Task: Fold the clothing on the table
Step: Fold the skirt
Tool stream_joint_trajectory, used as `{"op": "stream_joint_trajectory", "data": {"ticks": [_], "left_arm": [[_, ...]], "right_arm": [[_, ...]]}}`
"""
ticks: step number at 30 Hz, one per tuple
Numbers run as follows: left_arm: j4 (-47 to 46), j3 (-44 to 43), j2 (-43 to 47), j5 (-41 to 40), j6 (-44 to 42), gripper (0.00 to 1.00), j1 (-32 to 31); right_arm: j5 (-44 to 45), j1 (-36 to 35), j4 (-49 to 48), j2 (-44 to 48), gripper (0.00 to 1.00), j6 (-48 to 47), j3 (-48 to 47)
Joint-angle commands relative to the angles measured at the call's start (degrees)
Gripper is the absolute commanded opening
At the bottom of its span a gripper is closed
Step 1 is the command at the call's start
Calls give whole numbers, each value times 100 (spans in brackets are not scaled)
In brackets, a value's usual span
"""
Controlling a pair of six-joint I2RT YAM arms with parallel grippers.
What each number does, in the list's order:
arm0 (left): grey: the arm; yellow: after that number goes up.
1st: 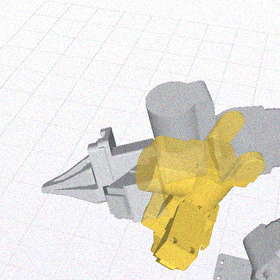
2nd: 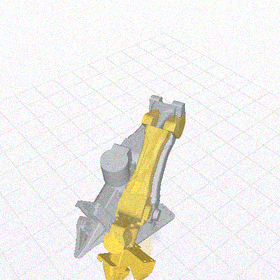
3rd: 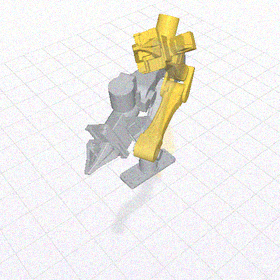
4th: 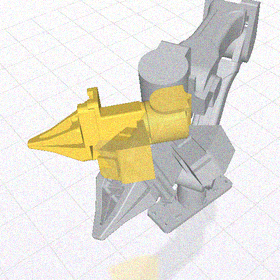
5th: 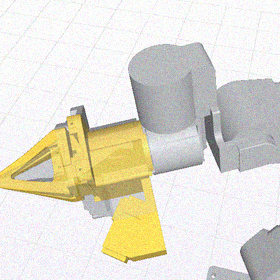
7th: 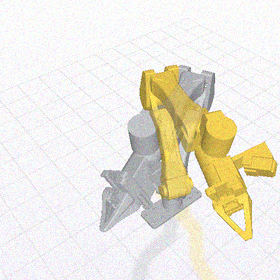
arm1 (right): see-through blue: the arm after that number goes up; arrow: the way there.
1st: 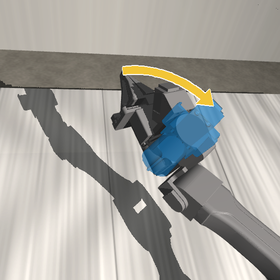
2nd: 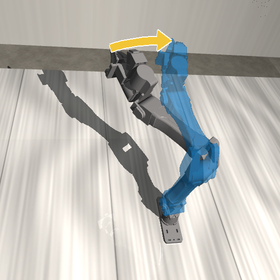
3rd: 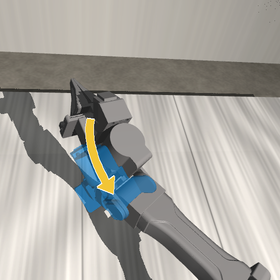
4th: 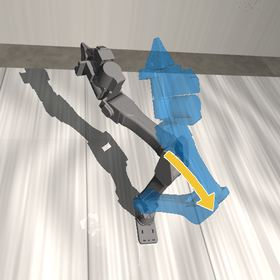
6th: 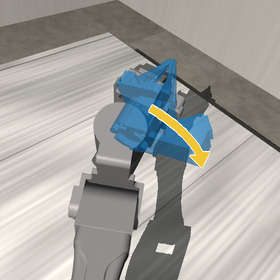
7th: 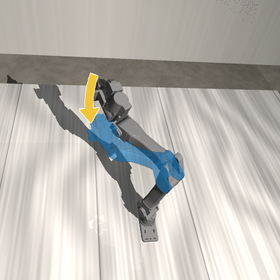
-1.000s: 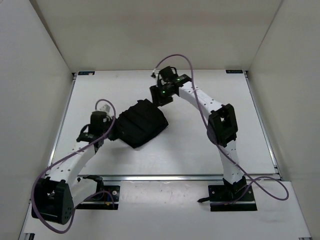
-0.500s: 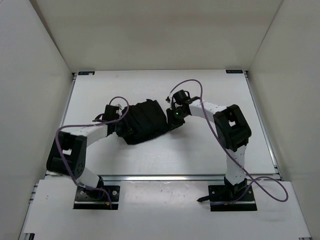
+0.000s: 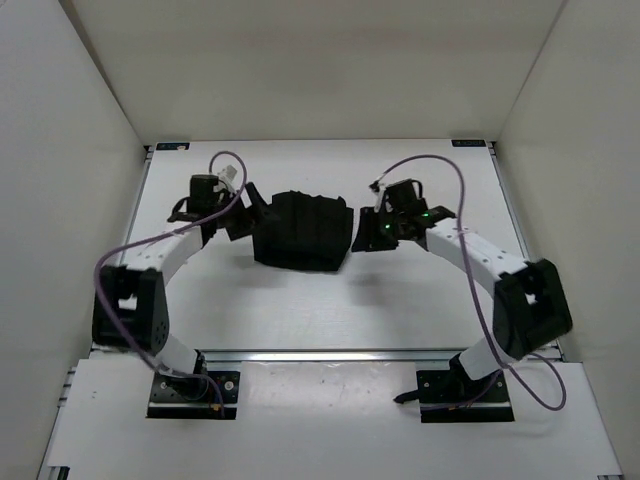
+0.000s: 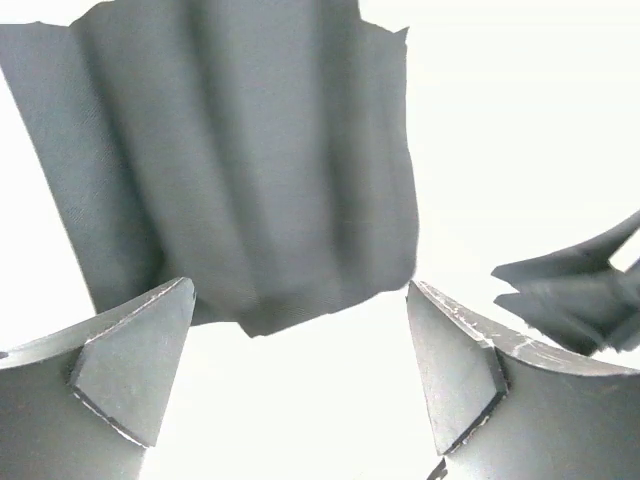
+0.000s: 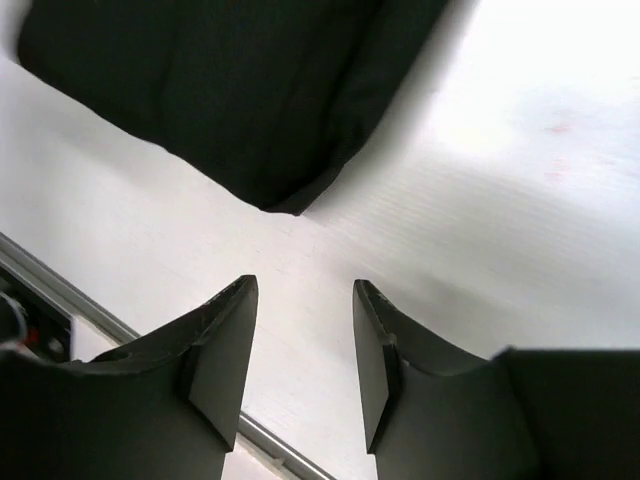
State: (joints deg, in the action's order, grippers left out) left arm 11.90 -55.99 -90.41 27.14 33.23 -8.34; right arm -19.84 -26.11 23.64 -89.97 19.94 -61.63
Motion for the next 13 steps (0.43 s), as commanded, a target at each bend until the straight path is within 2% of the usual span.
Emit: {"op": "stream_joint_trajectory", "data": {"ticks": [1,5,8,10,13], "left_arm": [[-39,34,1426,819,-115,99,271],[802,746,2176,1338,-412,99,149],[1856,1229,2764,769,-950,99,-438],[2122,1571,3159,285,-1117,99,-720],[2518,1915,3660,-23,-1274,99,-758]], "right_arm": [[358,299,247,823,41,377,70],[226,484,176,1779,42,694,869],[331,379,255,2272,42,774,1248],[488,299,378,2467,42,809,1346],[612,142,563,2590,42,792,1258]]}}
